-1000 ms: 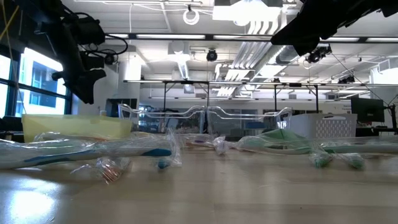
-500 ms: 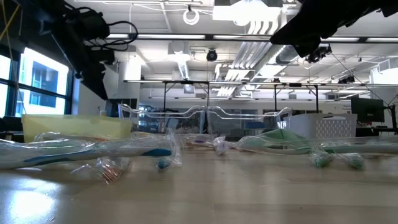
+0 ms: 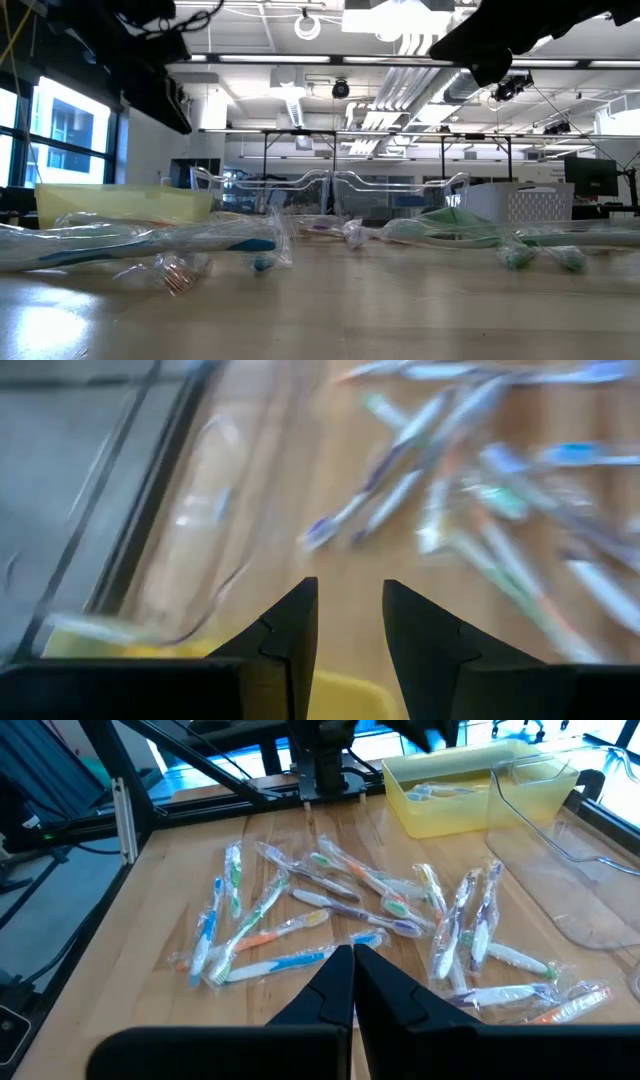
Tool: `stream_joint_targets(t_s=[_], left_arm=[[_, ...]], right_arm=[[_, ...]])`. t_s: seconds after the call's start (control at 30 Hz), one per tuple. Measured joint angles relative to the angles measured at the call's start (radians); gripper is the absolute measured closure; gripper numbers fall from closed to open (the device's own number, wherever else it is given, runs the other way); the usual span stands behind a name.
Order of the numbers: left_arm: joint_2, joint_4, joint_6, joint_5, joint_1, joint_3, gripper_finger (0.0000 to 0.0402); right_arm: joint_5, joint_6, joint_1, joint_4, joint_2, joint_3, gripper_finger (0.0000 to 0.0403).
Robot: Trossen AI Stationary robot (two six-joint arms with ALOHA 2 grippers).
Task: Pick & Place Toothbrushes
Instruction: Put the orange toothbrush into the left transparent bin
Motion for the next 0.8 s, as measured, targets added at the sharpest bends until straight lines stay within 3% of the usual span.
stream_joint_targets(t_s=[0.2,0.43,0.8], left_arm=[[-0.047,-0.013,-0.059,0.073,-0.174,0.0,0.0291],[-0.046,0.039,-0.076,0.049,-0.333,0.0,0.0291],[-0.03,0.012,-0.054,0.036,-0.407,0.0,0.0291]], right_arm=[[0.0,-0.003,0.0,0.0,0.0,0.0,0.04],[0.0,-0.007,0.0,-0.001,0.0,0.0,0.04],[0.0,-0.011,0.0,-0.019,0.0,0.0,0.04]])
